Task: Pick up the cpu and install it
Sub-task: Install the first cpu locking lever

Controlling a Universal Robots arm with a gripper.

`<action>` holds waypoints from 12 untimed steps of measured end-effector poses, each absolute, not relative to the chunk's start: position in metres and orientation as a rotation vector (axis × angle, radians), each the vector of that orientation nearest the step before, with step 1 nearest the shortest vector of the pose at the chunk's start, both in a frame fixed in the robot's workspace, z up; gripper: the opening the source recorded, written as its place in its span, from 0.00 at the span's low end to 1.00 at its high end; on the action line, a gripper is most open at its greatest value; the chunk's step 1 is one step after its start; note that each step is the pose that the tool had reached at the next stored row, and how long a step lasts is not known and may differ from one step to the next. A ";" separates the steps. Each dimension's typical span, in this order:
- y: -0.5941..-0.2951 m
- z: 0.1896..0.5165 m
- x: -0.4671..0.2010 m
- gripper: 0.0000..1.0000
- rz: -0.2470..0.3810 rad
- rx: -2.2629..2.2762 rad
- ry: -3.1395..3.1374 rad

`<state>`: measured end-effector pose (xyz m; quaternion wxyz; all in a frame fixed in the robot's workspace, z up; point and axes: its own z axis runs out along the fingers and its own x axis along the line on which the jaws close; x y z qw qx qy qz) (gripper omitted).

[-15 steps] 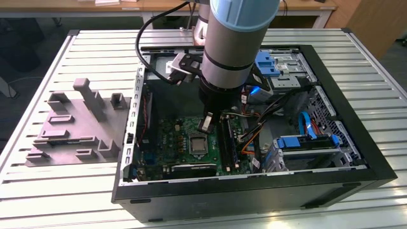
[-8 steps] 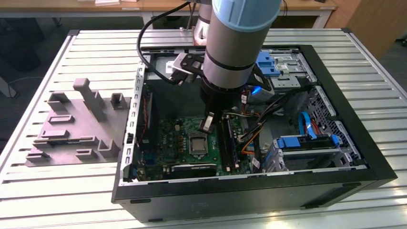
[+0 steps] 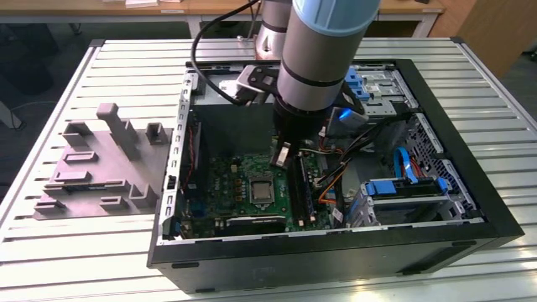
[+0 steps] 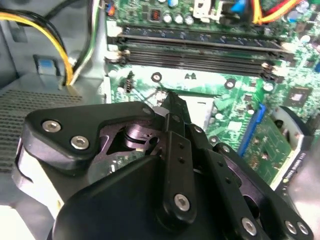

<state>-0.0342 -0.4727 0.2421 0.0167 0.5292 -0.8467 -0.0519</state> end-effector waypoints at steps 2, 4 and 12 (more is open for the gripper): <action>-0.468 0.242 -0.034 0.11 -0.161 1.645 -2.632; -0.464 0.242 -0.034 0.11 -0.161 1.645 -2.632; -0.455 0.242 -0.028 0.11 -0.161 1.645 -2.632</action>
